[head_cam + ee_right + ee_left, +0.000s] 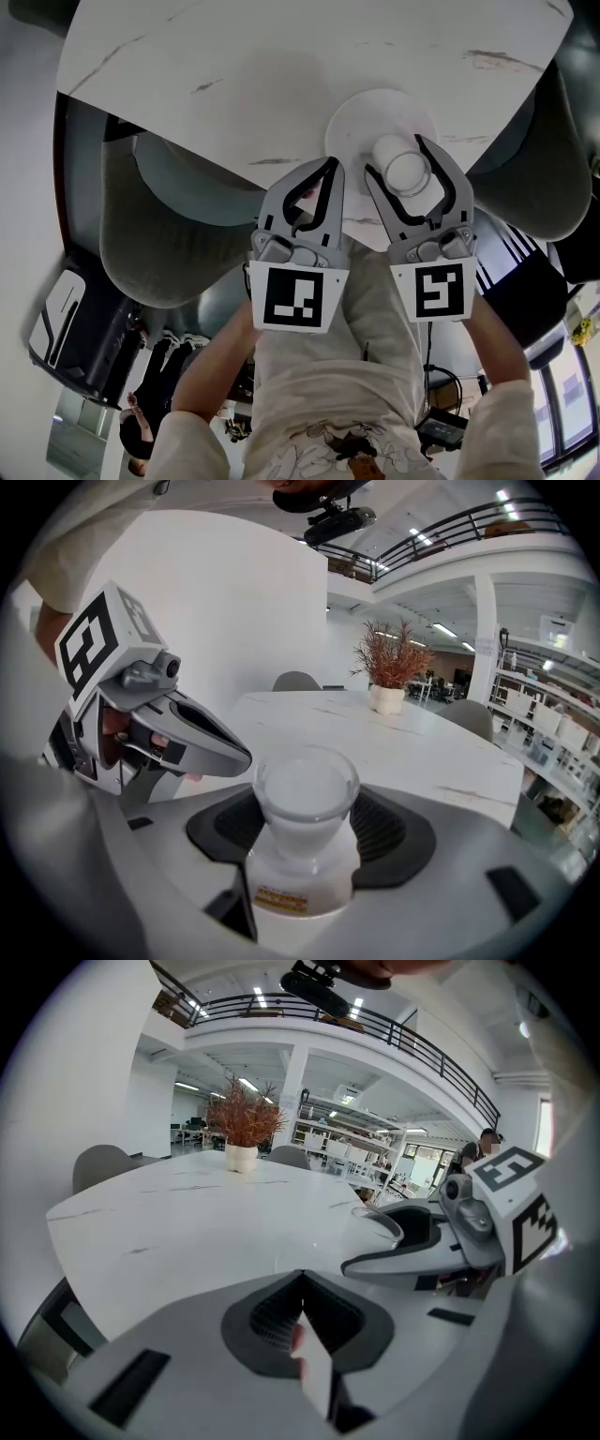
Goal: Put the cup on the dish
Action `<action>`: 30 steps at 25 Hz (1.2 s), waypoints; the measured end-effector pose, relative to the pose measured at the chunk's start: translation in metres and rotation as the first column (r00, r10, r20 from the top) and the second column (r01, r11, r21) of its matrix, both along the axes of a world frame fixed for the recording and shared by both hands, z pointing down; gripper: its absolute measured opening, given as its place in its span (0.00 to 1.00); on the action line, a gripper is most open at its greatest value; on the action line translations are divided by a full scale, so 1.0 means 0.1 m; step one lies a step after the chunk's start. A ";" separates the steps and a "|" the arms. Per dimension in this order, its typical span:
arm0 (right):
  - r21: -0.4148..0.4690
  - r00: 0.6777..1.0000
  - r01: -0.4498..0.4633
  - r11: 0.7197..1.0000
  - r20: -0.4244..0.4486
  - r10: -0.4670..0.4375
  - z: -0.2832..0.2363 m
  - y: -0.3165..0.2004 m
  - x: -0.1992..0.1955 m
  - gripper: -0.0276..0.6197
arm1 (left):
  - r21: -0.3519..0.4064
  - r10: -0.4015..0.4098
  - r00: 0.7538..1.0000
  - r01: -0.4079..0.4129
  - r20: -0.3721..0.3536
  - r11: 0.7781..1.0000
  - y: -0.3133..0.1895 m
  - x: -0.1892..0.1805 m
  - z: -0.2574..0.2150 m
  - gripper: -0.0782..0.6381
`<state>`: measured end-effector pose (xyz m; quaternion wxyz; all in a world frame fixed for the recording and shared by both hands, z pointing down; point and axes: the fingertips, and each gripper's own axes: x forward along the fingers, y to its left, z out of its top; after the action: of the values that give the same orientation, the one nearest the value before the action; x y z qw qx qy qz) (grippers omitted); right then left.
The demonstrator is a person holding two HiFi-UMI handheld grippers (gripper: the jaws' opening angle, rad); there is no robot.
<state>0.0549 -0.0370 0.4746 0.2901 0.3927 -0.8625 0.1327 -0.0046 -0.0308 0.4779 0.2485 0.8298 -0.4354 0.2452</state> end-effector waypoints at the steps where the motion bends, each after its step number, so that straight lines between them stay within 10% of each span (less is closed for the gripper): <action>1: 0.006 1.000 -0.004 1.000 0.009 0.004 -0.02 0.00 -0.01 0.45 | 0.004 -0.004 1.000 0.004 0.001 1.000 -0.01 -0.02 -0.01 0.11; 30: 0.053 0.988 -0.062 0.997 0.142 0.054 -0.86 0.04 0.02 0.45 | 0.063 -0.032 0.999 0.032 -0.001 0.997 0.04 0.01 -0.77 0.11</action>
<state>0.0568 -0.0330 0.3882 0.2133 0.4154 -0.8725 0.1438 -0.0031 -0.0264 0.4010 0.2260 0.8300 -0.4564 0.2275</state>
